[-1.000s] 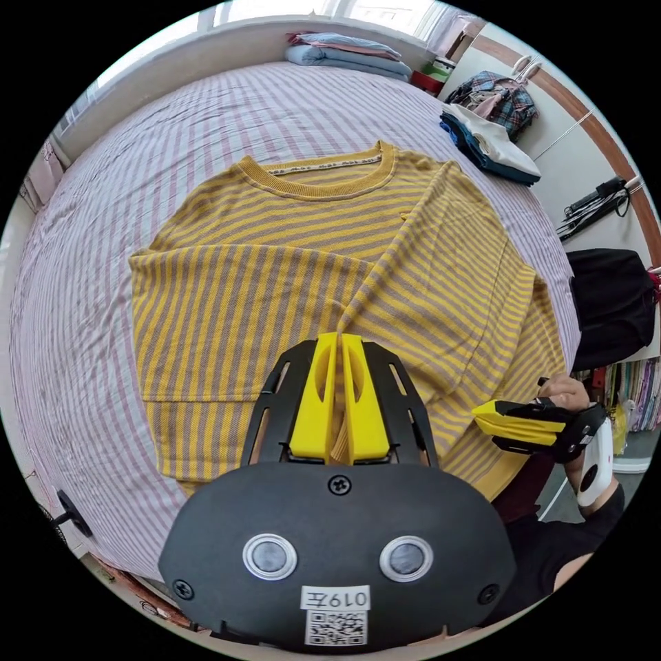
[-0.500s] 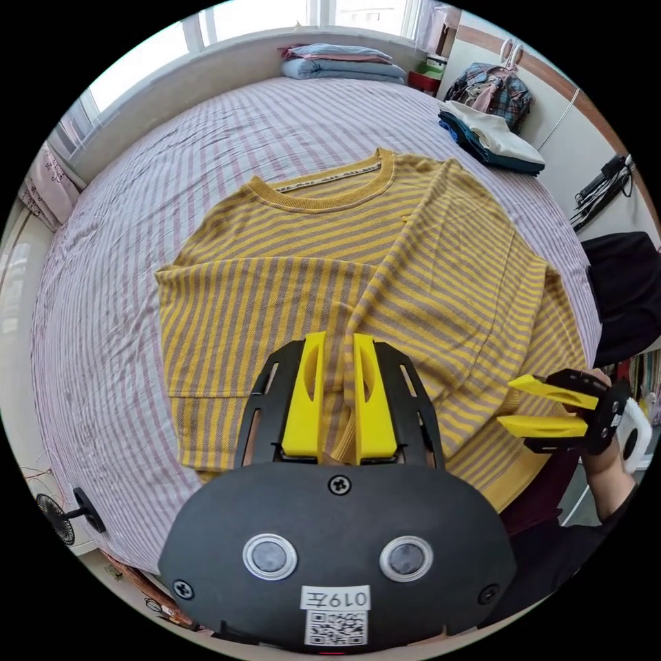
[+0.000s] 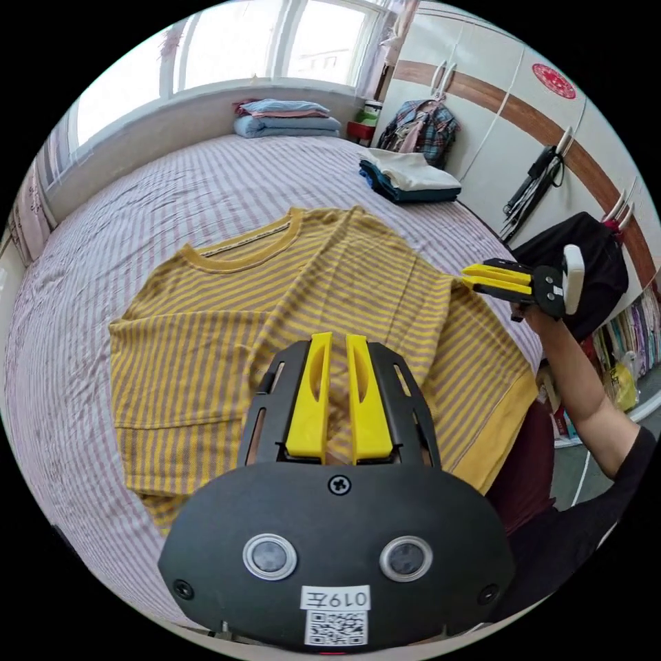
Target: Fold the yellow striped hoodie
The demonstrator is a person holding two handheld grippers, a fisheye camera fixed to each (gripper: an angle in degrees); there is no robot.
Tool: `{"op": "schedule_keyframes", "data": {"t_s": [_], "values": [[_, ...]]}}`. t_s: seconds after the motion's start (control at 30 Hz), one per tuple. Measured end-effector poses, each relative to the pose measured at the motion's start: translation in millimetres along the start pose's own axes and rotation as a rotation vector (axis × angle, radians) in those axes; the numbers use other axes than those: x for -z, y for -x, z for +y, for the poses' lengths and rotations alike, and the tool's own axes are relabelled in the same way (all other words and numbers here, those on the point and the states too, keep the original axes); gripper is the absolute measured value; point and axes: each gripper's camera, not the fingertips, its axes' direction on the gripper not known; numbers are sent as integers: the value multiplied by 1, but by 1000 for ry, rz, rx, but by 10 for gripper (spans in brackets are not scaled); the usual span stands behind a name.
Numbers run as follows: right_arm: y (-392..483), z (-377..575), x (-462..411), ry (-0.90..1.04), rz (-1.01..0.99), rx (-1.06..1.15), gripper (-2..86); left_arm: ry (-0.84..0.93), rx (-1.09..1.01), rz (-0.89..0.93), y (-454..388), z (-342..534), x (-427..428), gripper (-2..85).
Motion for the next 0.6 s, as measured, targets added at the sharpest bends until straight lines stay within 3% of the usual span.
{"op": "schedule_keyframes", "data": {"t_s": [0.1,0.27,0.43,0.6], "values": [[-3,-4,-1,-5,7,-56,67,3,-26,65,-31,-10,-23,10],[25,9,7,-21,71,92,81,-32,-65,206,-69,-19,-45,11],[55,12,21,-128,141,162,11,-3,-72,185,-96,-46,-72,12],[54,-8,11,-40,53,145,50,12,-67,265,-123,-63,-94,12]]}}
